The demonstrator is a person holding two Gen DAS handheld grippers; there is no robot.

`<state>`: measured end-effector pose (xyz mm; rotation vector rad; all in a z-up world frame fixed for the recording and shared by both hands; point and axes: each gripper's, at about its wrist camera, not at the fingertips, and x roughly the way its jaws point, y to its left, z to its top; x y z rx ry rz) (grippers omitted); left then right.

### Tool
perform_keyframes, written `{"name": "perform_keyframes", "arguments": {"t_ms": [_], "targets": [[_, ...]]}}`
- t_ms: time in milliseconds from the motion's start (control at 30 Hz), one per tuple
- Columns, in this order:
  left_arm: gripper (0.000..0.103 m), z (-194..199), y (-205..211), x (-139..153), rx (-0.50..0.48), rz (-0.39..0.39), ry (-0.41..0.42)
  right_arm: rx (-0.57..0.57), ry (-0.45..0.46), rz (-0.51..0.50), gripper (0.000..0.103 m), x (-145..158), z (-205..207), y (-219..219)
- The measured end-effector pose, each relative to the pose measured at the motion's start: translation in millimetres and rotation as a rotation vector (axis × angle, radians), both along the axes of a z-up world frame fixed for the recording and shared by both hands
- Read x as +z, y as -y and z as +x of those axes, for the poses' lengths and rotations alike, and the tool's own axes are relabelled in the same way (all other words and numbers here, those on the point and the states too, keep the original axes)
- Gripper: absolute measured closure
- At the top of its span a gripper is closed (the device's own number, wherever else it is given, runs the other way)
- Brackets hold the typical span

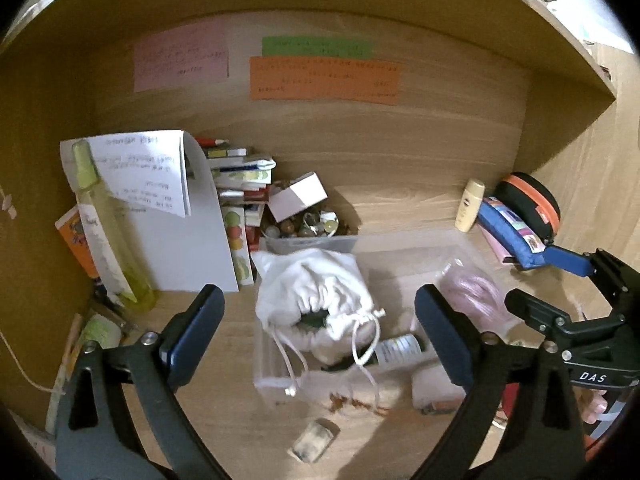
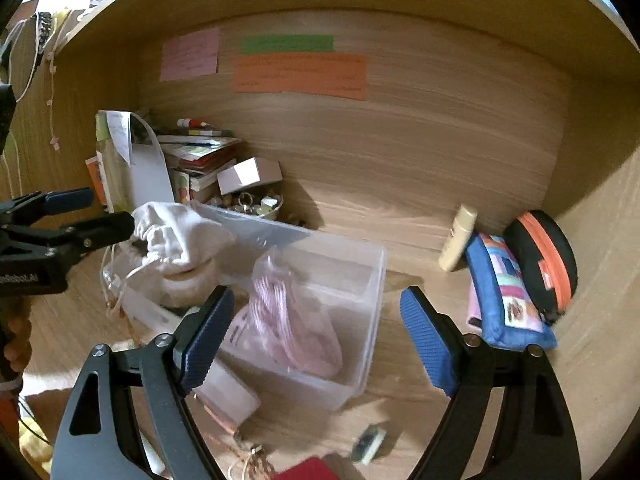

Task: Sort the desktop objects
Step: 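Move both grippers back toward the small metal tin and red pouch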

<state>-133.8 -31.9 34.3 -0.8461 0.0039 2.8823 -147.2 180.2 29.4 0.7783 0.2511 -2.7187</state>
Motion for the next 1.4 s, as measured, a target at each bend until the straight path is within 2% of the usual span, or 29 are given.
{"name": "perform_keyframes", "arguments": {"t_ms": [133,267,400,500,667,867,1000,1100,1300,1400], "targets": [[0.004,14,-6,-2,0.012,-0.046,-0.011,0.003,0.021,-0.026,0.017,-1,11,-6],[0.003,33,-10,-6,0.016,-0.086,-0.029,-0.022,0.028,-0.01,0.016,-4,23,-10],[0.003,49,-3,-8,0.033,-0.086,-0.038,-0.05,0.041,0.011,0.015,-9,36,-16],[0.003,56,8,-12,0.031,-0.053,-0.009,-0.06,0.048,0.004,0.015,-12,47,-24],[0.003,65,17,-30,0.033,-0.048,0.067,-0.074,0.055,-0.004,0.002,-21,65,-38],[0.003,70,19,-58,0.047,-0.054,0.155,-0.089,0.111,0.035,0.002,-44,78,-47],[0.003,71,20,-76,0.034,-0.022,0.215,-0.099,0.166,0.056,0.002,-65,82,-50],[0.003,70,20,-86,0.039,-0.025,0.24,-0.1,0.208,0.057,0.002,-77,81,-51],[0.003,60,23,-102,0.026,0.008,0.314,-0.09,0.25,0.054,0.002,-89,75,-49],[0.003,53,20,-107,0.03,-0.015,0.336,-0.074,0.272,0.057,0.002,-94,71,-45]]}}
